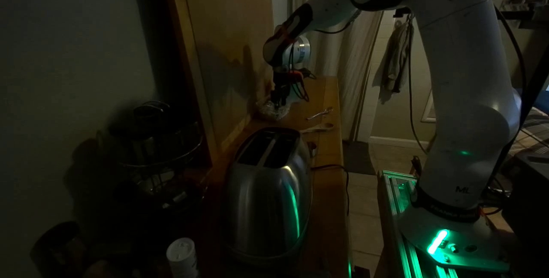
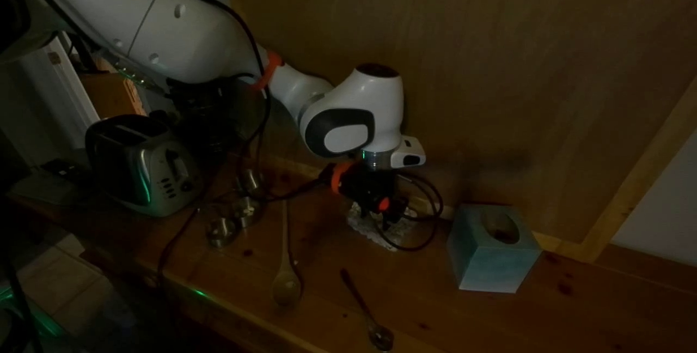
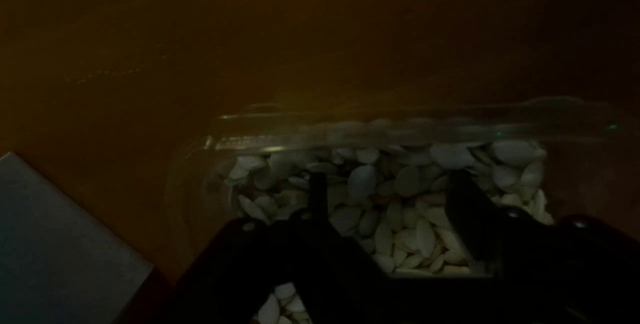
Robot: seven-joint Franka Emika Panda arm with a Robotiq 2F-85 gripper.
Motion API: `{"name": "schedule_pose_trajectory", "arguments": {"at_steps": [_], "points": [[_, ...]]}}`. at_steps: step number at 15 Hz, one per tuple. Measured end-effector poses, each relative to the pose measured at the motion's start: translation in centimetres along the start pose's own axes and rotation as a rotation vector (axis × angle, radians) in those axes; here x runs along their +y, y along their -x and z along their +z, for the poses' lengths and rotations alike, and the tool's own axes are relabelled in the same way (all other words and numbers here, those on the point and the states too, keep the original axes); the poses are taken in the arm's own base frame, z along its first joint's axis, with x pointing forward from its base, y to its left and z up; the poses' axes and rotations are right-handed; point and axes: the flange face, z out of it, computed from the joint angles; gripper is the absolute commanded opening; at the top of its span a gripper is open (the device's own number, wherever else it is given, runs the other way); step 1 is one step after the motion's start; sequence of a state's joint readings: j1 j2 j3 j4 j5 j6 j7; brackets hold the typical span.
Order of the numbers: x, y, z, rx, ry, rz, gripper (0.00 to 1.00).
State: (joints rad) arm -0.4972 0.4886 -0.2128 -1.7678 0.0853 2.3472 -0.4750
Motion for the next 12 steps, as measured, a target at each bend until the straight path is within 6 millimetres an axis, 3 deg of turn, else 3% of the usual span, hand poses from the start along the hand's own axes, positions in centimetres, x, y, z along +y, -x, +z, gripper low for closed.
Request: {"name": "schedule_pose_trajectory", "arguments": {"at_steps": [1, 2, 4, 12], "points": [[-0.01, -0.03, 0.16, -0.003, -0.002, 0.003, 0.87], [-0.01, -0.05, 0.33, -0.005, -0.003, 0.006, 0.64], [-0.02, -0.05, 0.66, -0.01, -0.005, 0.012, 0.6], [0.2, -0.65, 0.54, -0.002, -0.005, 0.018, 0.04]]}}
